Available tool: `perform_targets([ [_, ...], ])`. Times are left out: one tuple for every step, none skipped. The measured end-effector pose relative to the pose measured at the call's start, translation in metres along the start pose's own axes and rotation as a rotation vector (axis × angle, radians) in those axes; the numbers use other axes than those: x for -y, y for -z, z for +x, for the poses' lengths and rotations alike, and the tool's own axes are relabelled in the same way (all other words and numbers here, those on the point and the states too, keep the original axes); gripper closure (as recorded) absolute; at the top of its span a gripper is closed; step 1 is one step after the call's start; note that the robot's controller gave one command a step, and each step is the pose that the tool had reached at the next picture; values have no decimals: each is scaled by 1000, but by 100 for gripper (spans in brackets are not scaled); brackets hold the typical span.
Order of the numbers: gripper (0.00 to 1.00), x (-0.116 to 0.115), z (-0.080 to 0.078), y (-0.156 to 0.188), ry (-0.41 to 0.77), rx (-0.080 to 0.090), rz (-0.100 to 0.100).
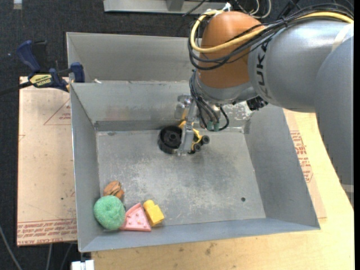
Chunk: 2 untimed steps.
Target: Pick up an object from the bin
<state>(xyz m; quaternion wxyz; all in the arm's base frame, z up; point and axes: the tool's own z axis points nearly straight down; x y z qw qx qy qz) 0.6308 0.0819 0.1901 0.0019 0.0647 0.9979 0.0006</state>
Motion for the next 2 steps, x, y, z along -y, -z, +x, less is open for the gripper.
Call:
perform_targets([
  [0,7,1,-39,52,6,-2],
  [0,16,-4,-76,-9,-4,0],
])
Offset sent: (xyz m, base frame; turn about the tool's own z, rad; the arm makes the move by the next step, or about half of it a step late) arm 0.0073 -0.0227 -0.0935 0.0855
